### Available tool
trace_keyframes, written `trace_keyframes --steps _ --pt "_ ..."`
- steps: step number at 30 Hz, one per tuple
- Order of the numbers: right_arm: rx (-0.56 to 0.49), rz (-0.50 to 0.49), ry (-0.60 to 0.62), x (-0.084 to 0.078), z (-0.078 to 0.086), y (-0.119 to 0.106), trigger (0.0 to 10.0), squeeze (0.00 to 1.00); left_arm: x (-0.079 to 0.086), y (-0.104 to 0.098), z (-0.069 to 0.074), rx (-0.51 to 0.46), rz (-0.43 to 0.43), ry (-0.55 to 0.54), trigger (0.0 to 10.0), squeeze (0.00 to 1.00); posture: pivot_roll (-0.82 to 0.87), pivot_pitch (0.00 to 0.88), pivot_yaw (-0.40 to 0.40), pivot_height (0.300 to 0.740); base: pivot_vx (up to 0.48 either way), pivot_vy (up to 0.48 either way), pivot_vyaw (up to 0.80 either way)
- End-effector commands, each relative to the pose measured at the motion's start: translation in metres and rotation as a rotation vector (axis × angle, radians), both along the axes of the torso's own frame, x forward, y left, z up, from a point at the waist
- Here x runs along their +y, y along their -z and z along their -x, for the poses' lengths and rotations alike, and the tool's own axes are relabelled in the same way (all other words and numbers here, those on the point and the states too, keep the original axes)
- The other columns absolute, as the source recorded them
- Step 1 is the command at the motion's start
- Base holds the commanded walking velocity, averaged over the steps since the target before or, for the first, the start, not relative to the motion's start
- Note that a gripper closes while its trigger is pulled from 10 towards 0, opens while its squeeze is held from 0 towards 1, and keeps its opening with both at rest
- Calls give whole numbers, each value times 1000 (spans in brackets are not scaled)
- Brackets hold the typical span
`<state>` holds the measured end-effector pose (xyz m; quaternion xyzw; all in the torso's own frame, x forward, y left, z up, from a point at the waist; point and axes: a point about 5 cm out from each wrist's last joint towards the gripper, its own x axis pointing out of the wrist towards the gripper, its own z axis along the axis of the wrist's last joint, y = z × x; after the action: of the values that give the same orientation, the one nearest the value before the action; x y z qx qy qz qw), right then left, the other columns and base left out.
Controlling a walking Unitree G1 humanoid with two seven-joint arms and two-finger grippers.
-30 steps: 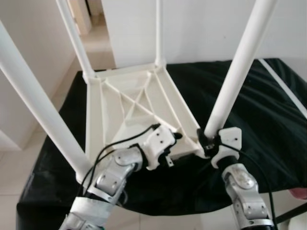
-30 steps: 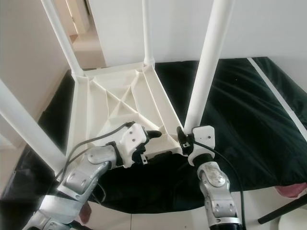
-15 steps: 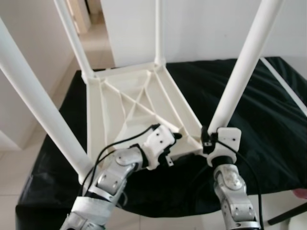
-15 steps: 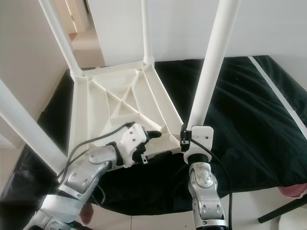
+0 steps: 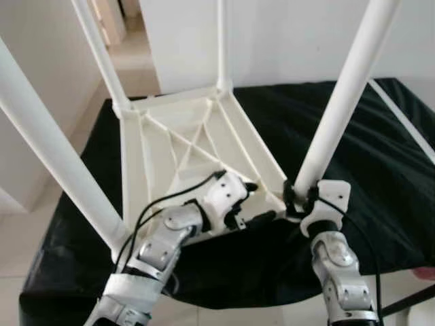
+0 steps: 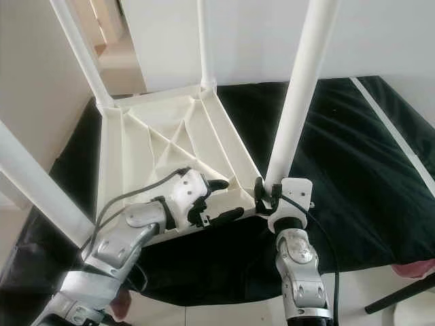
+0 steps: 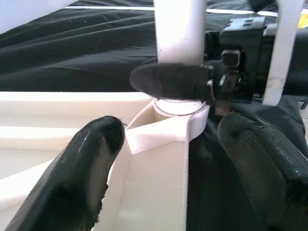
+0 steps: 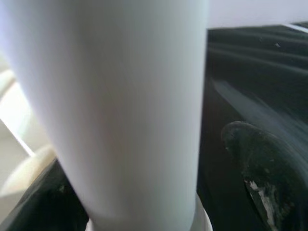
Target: Building children table
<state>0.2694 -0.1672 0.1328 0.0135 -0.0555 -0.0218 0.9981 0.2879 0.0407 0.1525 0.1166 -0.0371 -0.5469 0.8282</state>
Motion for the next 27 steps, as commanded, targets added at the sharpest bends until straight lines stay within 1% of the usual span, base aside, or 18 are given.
trace_keyframes --steps 1,2,4,5,6,7,9,10,13,15,16,17,20,23,26,27 --pt "-18 -21 -32 -8 4 -2 10000 1000 5 0 -2 -17 -5 -35 10000 0 -136 29 50 740 0 0 0" --pt "-16 -26 -48 -12 6 -2 10000 1000 6 0 -2 -17 -5 -36 10000 0 -136 29 50 740 0 0 0" --pt "-13 -3 -121 -16 8 -2 10000 1000 8 0 -2 -16 -11 -37 10000 0 -135 29 50 740 0 0 0" --pt "-8 5 -160 -17 9 -2 10000 0 9 1 -1 -16 -16 -34 10000 0 -132 29 54 740 0 0 0" --pt "-4 9 -187 -17 9 -1 10000 0 10 1 -1 -15 -20 -31 10000 0 -132 29 54 740 0 0 0" --pt "-4 9 -187 -17 9 -1 10000 0 10 1 -1 -15 -20 -31 10000 0 -132 29 54 740 0 0 0" --pt "-9 57 -247 -21 8 -2 10000 0 12 3 2 -9 -37 -9 10000 0 -131 29 55 740 0 0 0" --pt "-15 116 -273 -28 6 -2 10000 0 14 5 5 -2 -55 13 10000 0 -130 28 56 740 0 0 0" --pt "-11 130 -291 -30 4 -2 10000 0 14 6 5 -7 -62 14 10000 0 -128 27 55 740 0 0 0" --pt "-2 152 -329 -32 -1 -3 10000 0 14 7 4 -8 -63 7 10000 0 -129 24 57 740 0 0 0" --pt "3 169 -363 -32 -5 -4 10000 0 13 6 3 -8 -63 5 10000 0 -129 21 56 740 0 0 0" --pt "3 169 -363 -32 -5 -4 10000 0 13 6 3 -8 -63 5 10000 0 -129 21 56 740 0 0 0" --pt "32 209 -479 -28 -16 -6 10000 0 10 5 3 -10 -61 12 10000 0 -127 16 56 740 0 0 0" --pt "32 209 -479 -28 -16 -6 10000 0 10 5 3 -10 -61 12 10000 0 -127 16 56 740 0 0 0" --pt "80 192 -599 -21 -22 -1 10000 0 10 5 2 -18 -71 8 10000 0 -116 12 43 740 0 0 0" --pt "80 192 -599 -21 -22 -1 10000 0 10 5 2 -18 -71 8 10000 0 -116 12 43 740 0 0 0"
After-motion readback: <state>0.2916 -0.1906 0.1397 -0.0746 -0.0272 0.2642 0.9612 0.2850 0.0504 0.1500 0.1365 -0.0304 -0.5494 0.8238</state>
